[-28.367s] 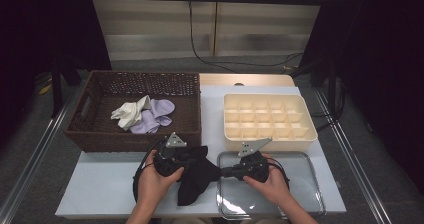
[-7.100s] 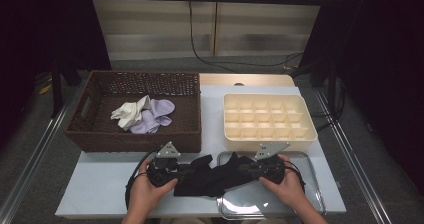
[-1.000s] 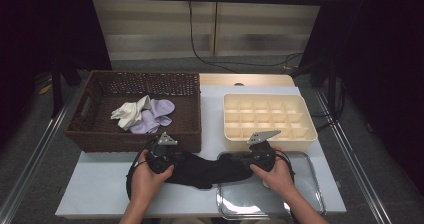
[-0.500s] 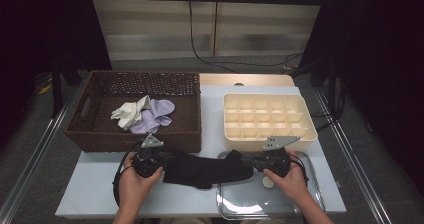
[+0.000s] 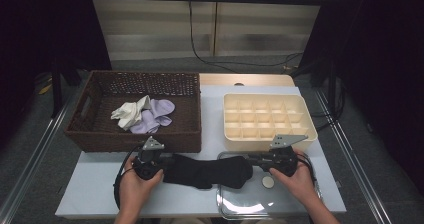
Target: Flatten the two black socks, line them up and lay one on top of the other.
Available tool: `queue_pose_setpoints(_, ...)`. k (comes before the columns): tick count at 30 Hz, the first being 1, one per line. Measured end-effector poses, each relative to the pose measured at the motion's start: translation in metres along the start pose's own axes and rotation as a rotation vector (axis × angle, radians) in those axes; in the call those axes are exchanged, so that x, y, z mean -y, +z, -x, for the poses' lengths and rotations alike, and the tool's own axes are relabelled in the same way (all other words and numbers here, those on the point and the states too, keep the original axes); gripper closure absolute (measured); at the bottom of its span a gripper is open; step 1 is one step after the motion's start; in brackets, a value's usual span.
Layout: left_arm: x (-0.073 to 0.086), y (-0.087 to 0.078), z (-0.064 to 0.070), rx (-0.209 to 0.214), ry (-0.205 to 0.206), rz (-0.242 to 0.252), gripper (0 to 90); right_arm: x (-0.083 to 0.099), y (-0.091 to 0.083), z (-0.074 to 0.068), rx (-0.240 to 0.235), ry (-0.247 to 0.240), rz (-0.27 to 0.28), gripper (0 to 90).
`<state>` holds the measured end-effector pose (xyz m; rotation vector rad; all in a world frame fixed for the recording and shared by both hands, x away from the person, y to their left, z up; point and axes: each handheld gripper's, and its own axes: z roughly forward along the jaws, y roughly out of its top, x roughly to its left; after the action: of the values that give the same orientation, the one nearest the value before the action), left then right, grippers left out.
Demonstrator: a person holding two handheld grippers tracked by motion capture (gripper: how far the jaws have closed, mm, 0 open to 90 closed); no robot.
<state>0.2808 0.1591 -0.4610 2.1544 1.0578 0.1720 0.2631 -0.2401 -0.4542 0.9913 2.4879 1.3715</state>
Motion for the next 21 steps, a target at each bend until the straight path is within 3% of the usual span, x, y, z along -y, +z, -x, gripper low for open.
queue_pose_setpoints(3,0.0,0.0,0.0,0.0,0.004,-0.001,85.5,0.001,0.007,-0.007,-0.032,0.0,-0.009,75.0)
queue_pose_setpoints(7,0.0,0.0,0.001,-0.001,0.007,-0.002,85.3,0.011,0.015,-0.015,-0.037,-0.001,-0.045,66.9)
queue_pose_setpoints(11,-0.001,-0.001,0.003,-0.004,0.013,0.005,85.2,0.018,0.014,-0.013,-0.037,0.023,-0.052,64.5)
queue_pose_setpoints(14,-0.001,-0.001,0.003,-0.004,0.015,0.007,85.2,0.017,0.004,-0.016,-0.041,0.035,-0.021,65.2)
queue_pose_setpoints(16,-0.001,0.0,0.004,-0.007,0.011,0.009,85.1,0.017,0.001,-0.018,-0.043,0.033,-0.033,65.2)
queue_pose_setpoints(21,-0.002,-0.001,0.006,-0.004,0.02,0.01,85.1,0.027,0.014,-0.02,-0.064,0.032,-0.081,68.3)
